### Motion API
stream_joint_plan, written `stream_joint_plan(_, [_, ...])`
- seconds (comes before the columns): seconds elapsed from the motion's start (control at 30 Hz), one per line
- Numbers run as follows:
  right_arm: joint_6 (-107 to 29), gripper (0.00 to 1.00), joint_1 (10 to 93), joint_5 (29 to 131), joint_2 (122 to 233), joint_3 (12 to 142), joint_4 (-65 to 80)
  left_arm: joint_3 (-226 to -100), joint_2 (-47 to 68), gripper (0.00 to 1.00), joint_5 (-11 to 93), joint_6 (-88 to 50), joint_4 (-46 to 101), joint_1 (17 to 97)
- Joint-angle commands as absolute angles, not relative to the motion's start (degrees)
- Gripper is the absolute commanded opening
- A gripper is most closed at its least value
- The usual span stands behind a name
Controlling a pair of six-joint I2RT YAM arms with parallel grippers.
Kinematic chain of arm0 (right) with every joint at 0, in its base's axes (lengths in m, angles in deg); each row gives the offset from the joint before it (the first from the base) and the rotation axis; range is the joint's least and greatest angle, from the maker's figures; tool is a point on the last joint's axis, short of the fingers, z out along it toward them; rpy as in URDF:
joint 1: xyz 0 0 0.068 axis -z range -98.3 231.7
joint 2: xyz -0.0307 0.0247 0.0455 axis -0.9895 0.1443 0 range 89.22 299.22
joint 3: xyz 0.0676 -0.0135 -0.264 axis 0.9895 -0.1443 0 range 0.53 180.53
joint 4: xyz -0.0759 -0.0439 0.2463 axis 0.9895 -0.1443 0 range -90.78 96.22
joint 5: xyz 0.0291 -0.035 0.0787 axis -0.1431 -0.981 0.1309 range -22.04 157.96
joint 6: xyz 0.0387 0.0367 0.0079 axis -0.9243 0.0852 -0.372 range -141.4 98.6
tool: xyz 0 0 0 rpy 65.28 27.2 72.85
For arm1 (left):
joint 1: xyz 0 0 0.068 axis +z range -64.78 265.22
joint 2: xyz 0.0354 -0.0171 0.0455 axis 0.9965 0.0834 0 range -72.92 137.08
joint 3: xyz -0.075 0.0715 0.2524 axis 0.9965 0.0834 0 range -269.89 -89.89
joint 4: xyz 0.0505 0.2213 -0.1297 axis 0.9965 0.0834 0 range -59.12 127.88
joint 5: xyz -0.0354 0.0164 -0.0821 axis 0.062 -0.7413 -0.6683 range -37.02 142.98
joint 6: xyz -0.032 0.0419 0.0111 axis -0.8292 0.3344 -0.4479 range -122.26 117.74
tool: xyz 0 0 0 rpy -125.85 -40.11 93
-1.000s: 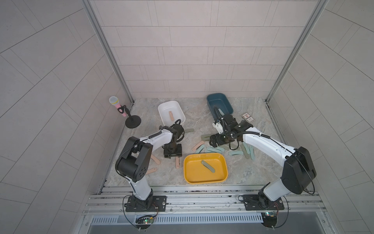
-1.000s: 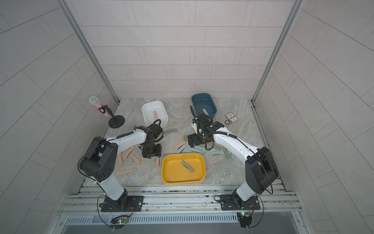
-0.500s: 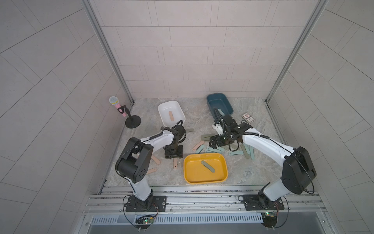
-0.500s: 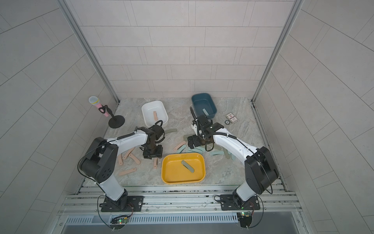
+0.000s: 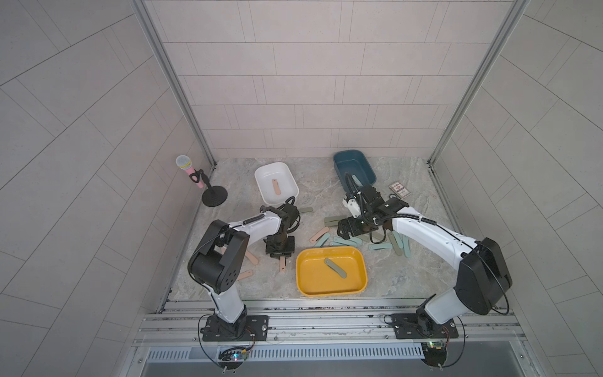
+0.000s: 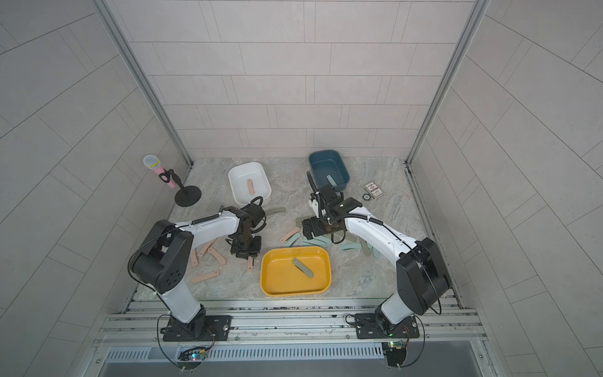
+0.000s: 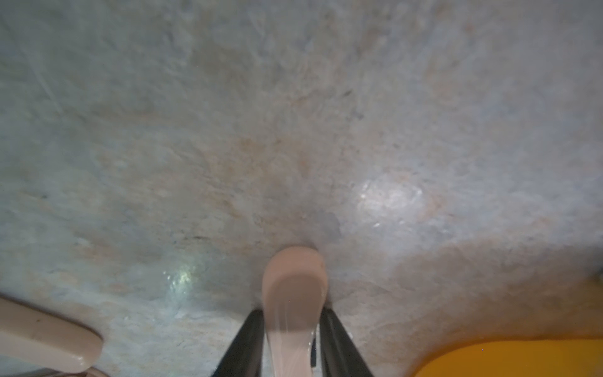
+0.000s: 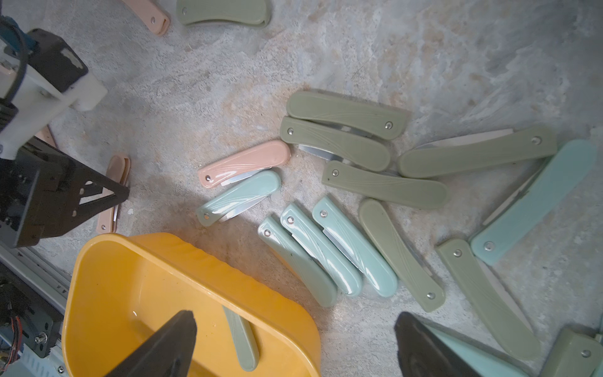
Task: Place the fruit knives into the storage box by color
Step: Pick up the fruit knife from the center of the board, then place the fruit knife in the storage box.
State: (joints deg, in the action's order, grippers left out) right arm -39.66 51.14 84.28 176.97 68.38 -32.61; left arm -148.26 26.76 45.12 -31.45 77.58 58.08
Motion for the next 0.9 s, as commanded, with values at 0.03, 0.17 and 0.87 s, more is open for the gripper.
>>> stream_joint_plan(0.03, [-39.7, 0.98, 51.4, 83.5, 176.0, 68.6, -33.5, -148.4, 27.0, 0.2, 46.2, -31.4, 79.5, 58.1])
stream_joint_plan(0.17, [-39.7, 0.99, 51.4, 83.5, 176.7, 69.7, -33.4, -154.6, 26.3, 0.13, 46.9, -30.3, 83.6, 58.7])
stream_joint_plan(0.87, [-38.5, 1.0, 51.5, 85.9, 184.5, 76.8, -33.2, -227.0, 62.3, 0.09, 56.8, -27.4, 95.5, 69.6])
